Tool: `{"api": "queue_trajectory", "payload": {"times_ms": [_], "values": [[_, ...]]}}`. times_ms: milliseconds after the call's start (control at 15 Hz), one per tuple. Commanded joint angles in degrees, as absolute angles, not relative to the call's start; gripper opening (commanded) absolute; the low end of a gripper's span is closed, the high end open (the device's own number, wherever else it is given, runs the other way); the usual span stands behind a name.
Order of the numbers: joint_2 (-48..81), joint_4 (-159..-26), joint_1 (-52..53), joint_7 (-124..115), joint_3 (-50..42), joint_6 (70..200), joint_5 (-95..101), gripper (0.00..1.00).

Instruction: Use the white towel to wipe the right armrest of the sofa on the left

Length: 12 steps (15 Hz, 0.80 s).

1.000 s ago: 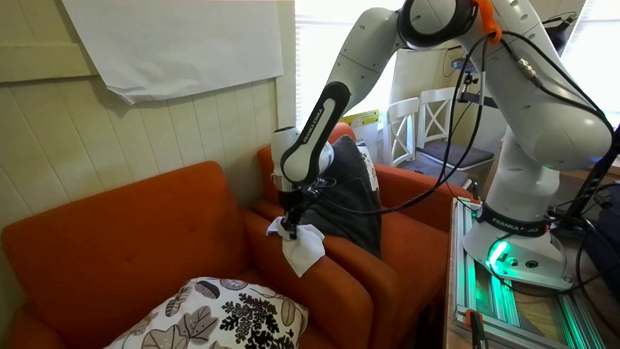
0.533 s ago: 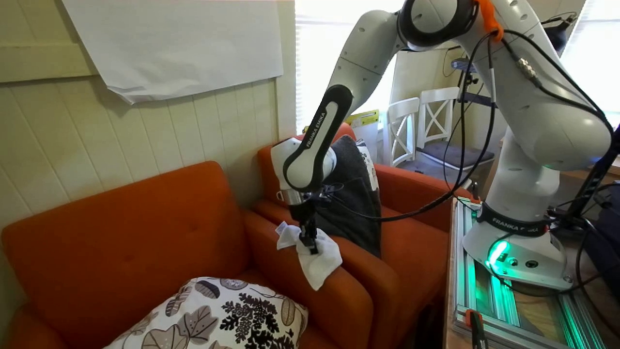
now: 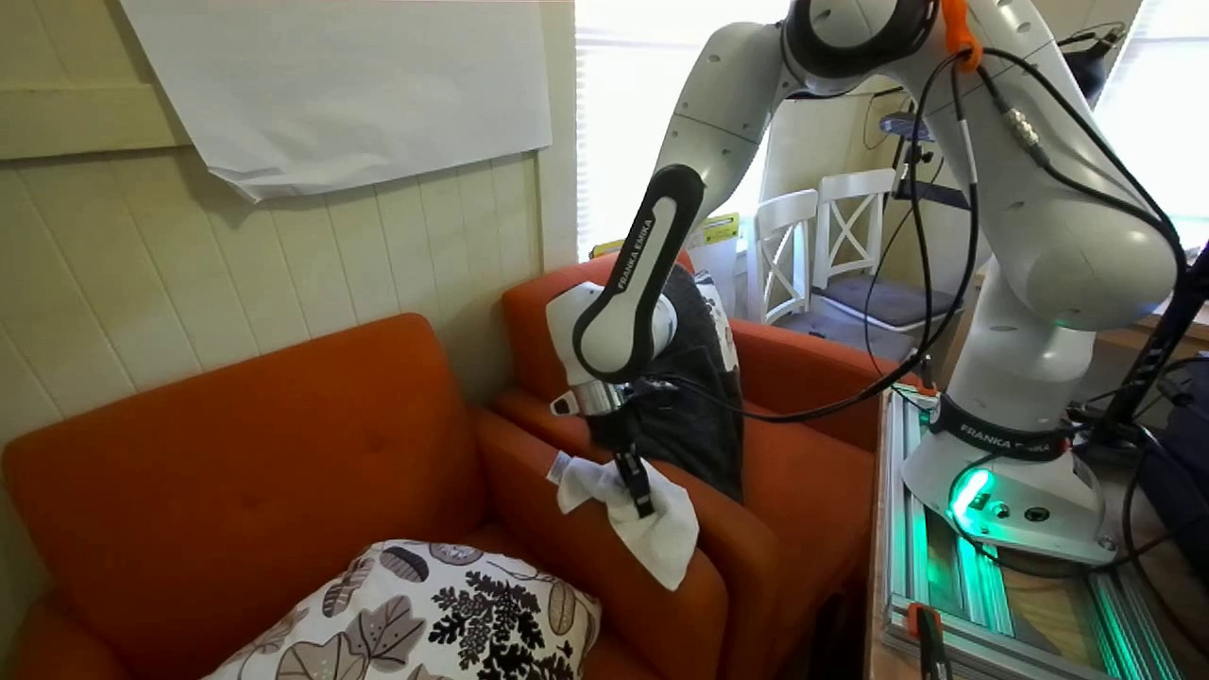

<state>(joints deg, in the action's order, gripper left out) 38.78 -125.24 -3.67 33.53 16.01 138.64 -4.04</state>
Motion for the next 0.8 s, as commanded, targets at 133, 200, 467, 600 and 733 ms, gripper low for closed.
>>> {"api": "queue_trajectory", "payload": {"times_ms": [133, 200, 467, 600, 733], "values": [[40.56, -123.56, -3.25, 39.84, 16.66, 132.37, -3.48, 0.03], [40.76, -122.61, -1.82, 37.66, 15.56, 131.59, -2.86, 0.03], [42.91, -117.47, 0.52, 30.35, 14.11, 132.75, -4.13, 0.03], [43.85, -114.7, 1.11, 25.52, 13.88, 134.25, -4.89, 0.03], [44.07, -112.59, 1.51, 21.0, 13.38, 136.36, -5.55, 0.03]]}}
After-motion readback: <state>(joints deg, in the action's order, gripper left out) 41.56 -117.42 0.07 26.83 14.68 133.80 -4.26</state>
